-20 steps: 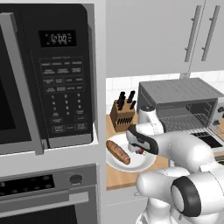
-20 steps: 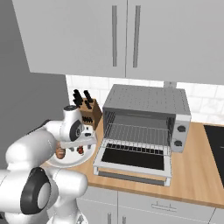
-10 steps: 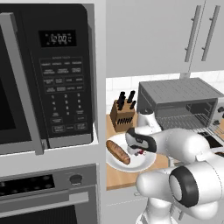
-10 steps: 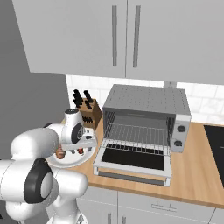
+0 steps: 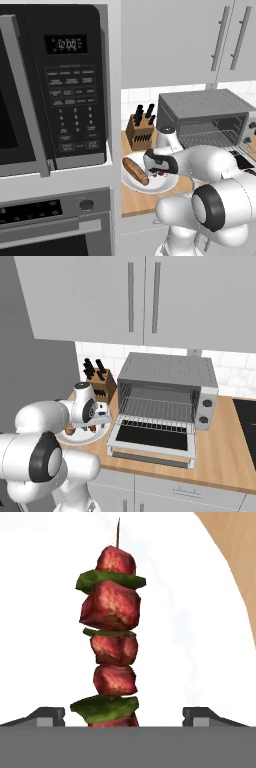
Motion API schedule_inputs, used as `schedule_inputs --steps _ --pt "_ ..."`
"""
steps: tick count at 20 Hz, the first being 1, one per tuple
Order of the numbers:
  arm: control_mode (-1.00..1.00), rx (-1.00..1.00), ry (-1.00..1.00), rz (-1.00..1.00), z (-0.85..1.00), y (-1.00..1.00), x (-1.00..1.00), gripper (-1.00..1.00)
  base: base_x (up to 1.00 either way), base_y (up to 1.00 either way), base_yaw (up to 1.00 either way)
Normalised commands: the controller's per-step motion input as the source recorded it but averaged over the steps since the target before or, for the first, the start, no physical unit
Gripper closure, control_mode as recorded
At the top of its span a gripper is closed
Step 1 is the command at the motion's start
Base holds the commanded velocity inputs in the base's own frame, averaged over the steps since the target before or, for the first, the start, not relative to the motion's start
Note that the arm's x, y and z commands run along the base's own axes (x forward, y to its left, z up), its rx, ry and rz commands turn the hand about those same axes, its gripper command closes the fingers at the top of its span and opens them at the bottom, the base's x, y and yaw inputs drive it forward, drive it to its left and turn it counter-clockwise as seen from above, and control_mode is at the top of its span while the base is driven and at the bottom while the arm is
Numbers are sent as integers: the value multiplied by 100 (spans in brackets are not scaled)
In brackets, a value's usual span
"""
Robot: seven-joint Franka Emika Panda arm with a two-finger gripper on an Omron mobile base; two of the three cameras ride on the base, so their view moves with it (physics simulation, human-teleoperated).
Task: Pick up the kebab skewer and baguette bread, and place them inside the toaster oven. Close the toaster oven door and start by setting the timer.
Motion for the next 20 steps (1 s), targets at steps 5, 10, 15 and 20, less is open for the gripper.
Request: schedule_inputs --steps 5,10,15,20 --pt "-100 0 0 0 -11 4 -1 100 0 0 0" --pt "-100 0 0 0 -1 0 -15 100 0 0 0" --pt "-100 4 -2 2 63 -15 -29 100 0 0 0" --pt "-100 4 -9 0 100 -69 -63 100 0 0 0"
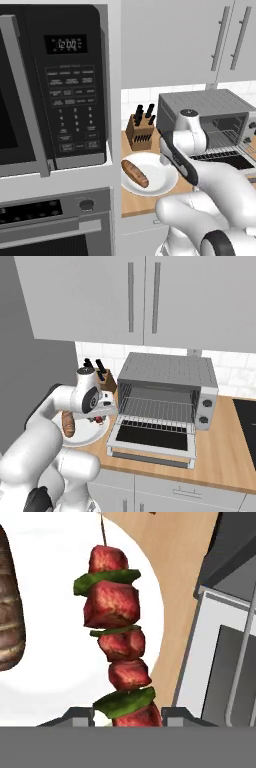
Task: Pick up the kebab skewer and baguette bread, and place them inside the toaster oven. Close the toaster oven door and start by setting the timer.
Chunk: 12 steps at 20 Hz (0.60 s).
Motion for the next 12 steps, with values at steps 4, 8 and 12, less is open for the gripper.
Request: schedule_inputs --steps 4,8,12 --pt "-100 0 -6 -6 81 -94 5 100 0 0 0" --pt "-100 0 0 -10 28 -74 57 100 0 0 0" --pt "-100 3 0 -9 -17 -28 67 100 0 0 0"
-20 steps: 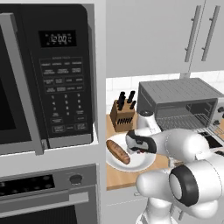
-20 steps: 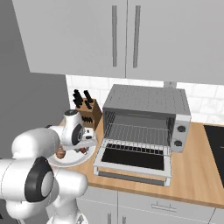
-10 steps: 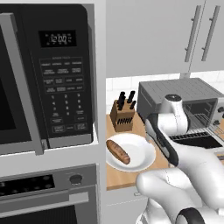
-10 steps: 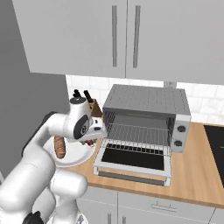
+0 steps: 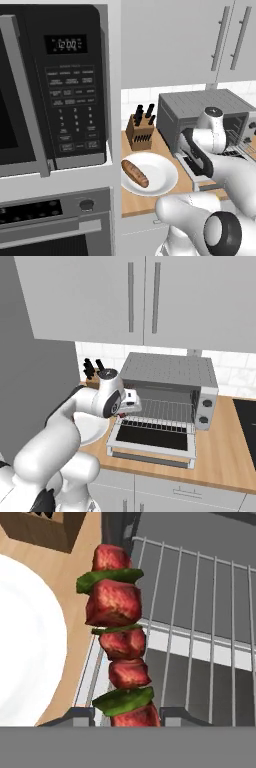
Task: Pick up the kebab skewer and baguette bread, and place them inside the toaster oven. Close the toaster oven door and start by setting the timer.
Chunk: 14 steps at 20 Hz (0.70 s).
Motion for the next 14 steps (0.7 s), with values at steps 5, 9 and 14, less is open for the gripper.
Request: schedule_inputs --steps 5,9,14 --pt "-100 3 0 -10 -9 -46 29 100 0 0 0" --pt "-100 0 0 -8 -17 -47 13 100 0 0 0" --pt "-100 0 -1 -6 -26 -1 28 100 0 0 0"
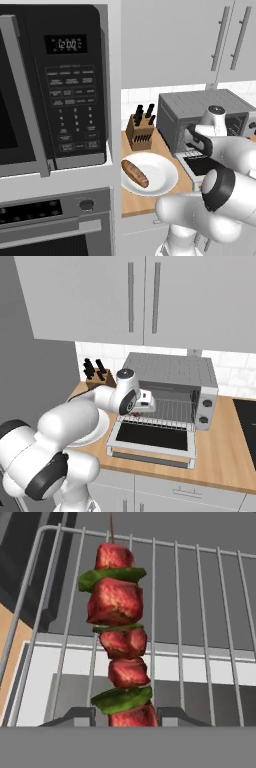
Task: Pick up the kebab skewer and baguette bread, and place them inside the toaster oven. Close the toaster oven door and start by setting the timer.
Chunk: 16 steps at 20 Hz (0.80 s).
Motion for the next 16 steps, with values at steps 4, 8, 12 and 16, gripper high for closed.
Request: schedule_inputs --steps 4,8,12,16 --pt "-100 2 0 -2 -34 0 3 100 0 0 0" --pt "-100 0 0 -2 -26 0 -27 -100 0 0 0" --pt "-100 2 -2 -1 -1 0 -33 -100 0 0 0" --pt "-100 0 -8 0 21 18 -8 -100 0 0 0"
